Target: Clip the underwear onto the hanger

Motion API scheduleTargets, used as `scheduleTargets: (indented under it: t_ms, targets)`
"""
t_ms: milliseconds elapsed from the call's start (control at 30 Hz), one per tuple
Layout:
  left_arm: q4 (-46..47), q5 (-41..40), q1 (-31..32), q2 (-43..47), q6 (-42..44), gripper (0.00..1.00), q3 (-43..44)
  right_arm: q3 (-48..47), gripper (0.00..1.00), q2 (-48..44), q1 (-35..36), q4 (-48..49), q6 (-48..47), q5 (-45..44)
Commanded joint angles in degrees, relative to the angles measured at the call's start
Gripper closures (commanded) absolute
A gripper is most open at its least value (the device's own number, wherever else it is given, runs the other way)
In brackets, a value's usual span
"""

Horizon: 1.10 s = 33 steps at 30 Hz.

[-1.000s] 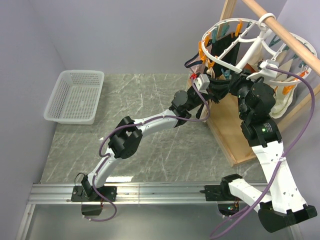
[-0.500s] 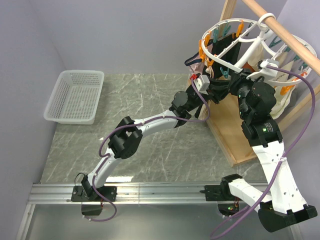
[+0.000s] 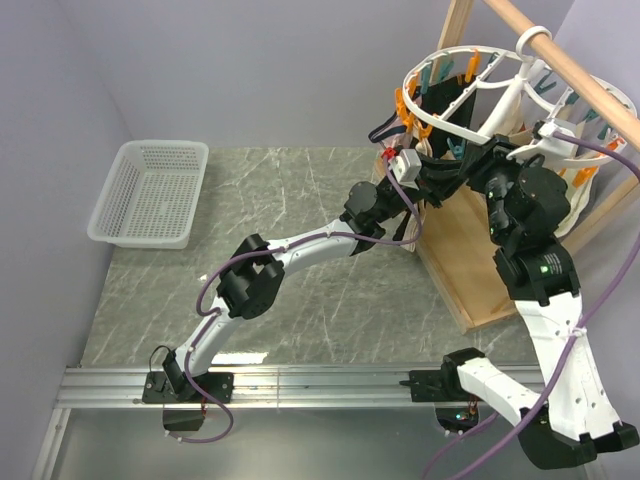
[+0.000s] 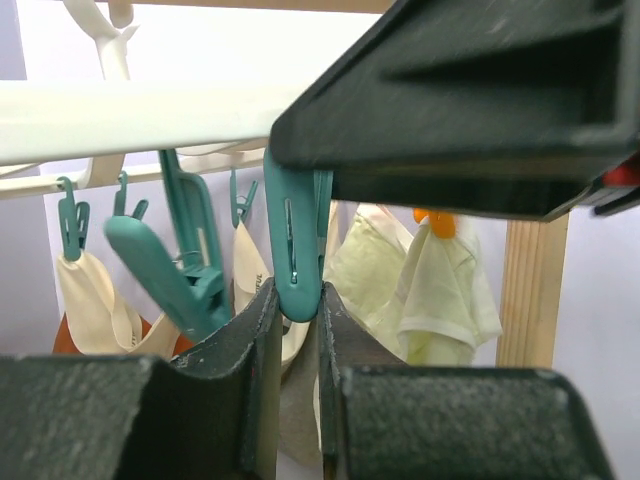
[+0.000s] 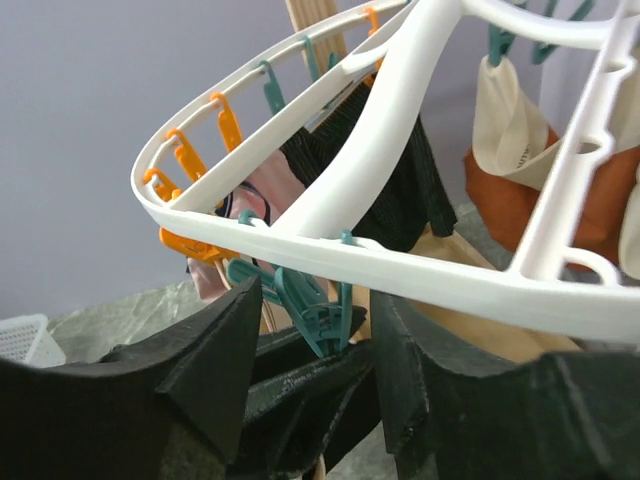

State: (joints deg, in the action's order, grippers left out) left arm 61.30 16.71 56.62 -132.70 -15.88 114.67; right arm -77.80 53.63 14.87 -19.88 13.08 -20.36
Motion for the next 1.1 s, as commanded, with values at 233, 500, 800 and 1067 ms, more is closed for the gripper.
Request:
scheduleTargets:
  t_ms: [233, 500, 800, 1067]
  targets:
    - [1.19, 1.31, 0.42, 1.13, 0.5, 1.0, 3.45, -3.76, 0.36, -2.91, 0.24, -7.54, 2.47, -2.14]
    - [2.16, 1.57, 0.51, 1.75, 0.15, 1.0, 1.87, 1.06, 0.35, -2.39, 0.16, -0.53, 2.04, -0.04]
    - [3.21, 1.57, 0.6, 2.36, 0.15, 1.0, 0.12, 0.63, 0.38, 0.69, 0.24, 4.76, 1.25, 0.32]
    - [3.13, 1.92, 0.68, 2.63, 0.32, 1.0, 0.11, -0.42, 0.53, 2.53, 0.16, 5.56, 0.01, -0.47]
